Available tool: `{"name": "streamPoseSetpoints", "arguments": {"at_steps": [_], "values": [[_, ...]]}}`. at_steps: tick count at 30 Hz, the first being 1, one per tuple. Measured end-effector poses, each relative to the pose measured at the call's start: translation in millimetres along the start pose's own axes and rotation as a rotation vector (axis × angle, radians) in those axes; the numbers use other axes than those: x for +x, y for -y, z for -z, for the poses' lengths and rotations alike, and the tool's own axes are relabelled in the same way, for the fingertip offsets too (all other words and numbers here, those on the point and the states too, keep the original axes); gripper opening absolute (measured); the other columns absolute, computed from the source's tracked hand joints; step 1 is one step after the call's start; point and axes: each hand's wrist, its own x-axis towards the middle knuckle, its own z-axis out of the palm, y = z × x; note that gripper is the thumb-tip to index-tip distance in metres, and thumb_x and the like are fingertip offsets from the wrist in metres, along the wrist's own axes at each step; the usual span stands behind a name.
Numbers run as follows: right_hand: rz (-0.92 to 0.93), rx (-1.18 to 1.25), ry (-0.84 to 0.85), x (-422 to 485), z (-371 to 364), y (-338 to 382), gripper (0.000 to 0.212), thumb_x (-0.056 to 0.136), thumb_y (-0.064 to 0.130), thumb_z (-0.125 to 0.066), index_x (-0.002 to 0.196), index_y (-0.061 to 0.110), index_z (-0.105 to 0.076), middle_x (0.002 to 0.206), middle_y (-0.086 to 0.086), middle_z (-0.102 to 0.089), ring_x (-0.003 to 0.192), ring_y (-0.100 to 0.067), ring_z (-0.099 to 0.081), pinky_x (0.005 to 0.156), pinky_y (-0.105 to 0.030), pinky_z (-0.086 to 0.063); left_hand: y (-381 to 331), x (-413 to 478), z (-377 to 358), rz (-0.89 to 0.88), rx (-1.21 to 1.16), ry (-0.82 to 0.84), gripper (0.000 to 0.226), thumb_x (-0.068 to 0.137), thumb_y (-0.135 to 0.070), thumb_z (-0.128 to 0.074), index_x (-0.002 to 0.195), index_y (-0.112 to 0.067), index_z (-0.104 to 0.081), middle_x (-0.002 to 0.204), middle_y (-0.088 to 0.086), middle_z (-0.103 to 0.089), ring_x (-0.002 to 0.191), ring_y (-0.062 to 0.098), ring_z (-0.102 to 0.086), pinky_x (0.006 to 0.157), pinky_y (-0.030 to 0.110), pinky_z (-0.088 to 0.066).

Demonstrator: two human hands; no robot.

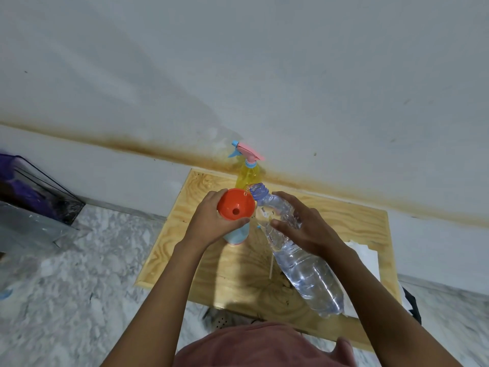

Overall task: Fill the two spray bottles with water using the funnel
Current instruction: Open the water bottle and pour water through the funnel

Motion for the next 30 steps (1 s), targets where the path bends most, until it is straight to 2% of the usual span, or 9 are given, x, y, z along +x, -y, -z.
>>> {"name": "streamPoseSetpoints", "arguments": {"at_steps": [4,10,12,15,17,19,23,27,30], "values": [[0.007,-0.007,0.027,2.6,-1.6,-3.1,0.065,0.083,0.062,-0.058,0.141,0.049,-0.035,0.061,0.001,-0.061,0.052,-0.001,-0.053,0.058,-0.020,-0.041,-3.3,2.2,0.4,-0.006,-0.004,0.008,0.088,0.062,-0.046,-0.091,0.138,-0.021,-0.052,0.122,-0.004,-0.055,0.109,0.011,-0.054,0.088,0.021,-0.044],[0.011,-0.009,0.035,3.3,-1.1,0.8,0.063,0.087,0.052,-0.061,0.144,0.041,-0.037,0.054,0.024,-0.057,0.051,0.006,-0.053,0.054,-0.013,-0.034,-2.7,2.3,0.9,-0.017,-0.015,0.014,0.088,0.063,-0.047,-0.090,0.138,-0.022,-0.052,0.122,-0.004,-0.055,0.110,0.012,-0.055,0.087,0.023,-0.045],[0.012,0.000,0.031,3.9,-0.8,0.4,0.065,0.085,0.058,-0.059,0.144,0.044,-0.036,0.056,0.013,-0.059,0.050,0.003,-0.054,0.055,-0.016,-0.037,-3.5,2.4,0.9,-0.017,-0.019,0.012,0.086,0.062,-0.047,-0.090,0.137,-0.022,-0.053,0.122,-0.005,-0.056,0.110,0.013,-0.055,0.087,0.024,-0.045],[0.016,0.005,0.054,4.7,-1.6,-4.3,0.066,0.081,0.073,-0.053,0.140,0.054,-0.031,0.074,-0.007,-0.070,0.059,-0.006,-0.063,0.062,-0.032,-0.054,-3.9,2.5,0.7,-0.020,-0.011,0.013,0.086,0.062,-0.047,-0.090,0.136,-0.023,-0.052,0.121,-0.005,-0.056,0.109,0.013,-0.055,0.087,0.024,-0.045],[0.014,0.001,0.063,5.4,-1.7,-6.1,0.066,0.079,0.076,-0.050,0.138,0.057,-0.029,0.083,-0.011,-0.072,0.065,-0.014,-0.067,0.070,-0.040,-0.058,-4.6,2.5,1.1,-0.018,-0.005,0.011,0.087,0.062,-0.048,-0.090,0.137,-0.023,-0.052,0.121,-0.005,-0.056,0.108,0.012,-0.055,0.087,0.024,-0.045],[0.017,0.000,0.063,6.0,-1.6,-6.6,0.066,0.079,0.077,-0.050,0.138,0.057,-0.029,0.084,-0.010,-0.073,0.068,-0.015,-0.068,0.072,-0.042,-0.058,-5.2,2.4,1.7,-0.021,-0.006,0.007,0.085,0.063,-0.046,-0.090,0.136,-0.023,-0.053,0.120,-0.004,-0.056,0.108,0.012,-0.055,0.086,0.024,-0.045],[0.015,-0.017,0.054,6.0,-0.2,-5.0,0.067,0.079,0.074,-0.052,0.140,0.053,-0.032,0.078,-0.003,-0.071,0.065,-0.011,-0.064,0.070,-0.038,-0.056,-5.4,2.5,1.8,-0.023,-0.004,0.007,0.085,0.063,-0.046,-0.090,0.136,-0.024,-0.053,0.118,-0.005,-0.056,0.108,0.013,-0.055,0.086,0.024,-0.045],[0.005,-0.032,0.059,5.5,1.7,0.1,0.061,0.087,0.059,-0.059,0.142,0.045,-0.037,0.065,0.010,-0.059,0.057,0.003,-0.056,0.062,-0.025,-0.044,-6.1,2.2,2.0,-0.013,-0.005,0.009,0.087,0.063,-0.046,-0.090,0.137,-0.023,-0.052,0.118,-0.005,-0.055,0.108,0.012,-0.054,0.086,0.024,-0.045],[0.001,-0.042,0.067,5.0,2.1,1.4,0.062,0.087,0.059,-0.058,0.143,0.045,-0.037,0.071,0.011,-0.062,0.062,0.007,-0.057,0.064,-0.025,-0.044,-5.9,2.4,2.1,-0.012,-0.005,0.010,0.086,0.063,-0.046,-0.090,0.137,-0.023,-0.052,0.117,-0.004,-0.056,0.107,0.013,-0.055,0.085,0.023,-0.045]]}}
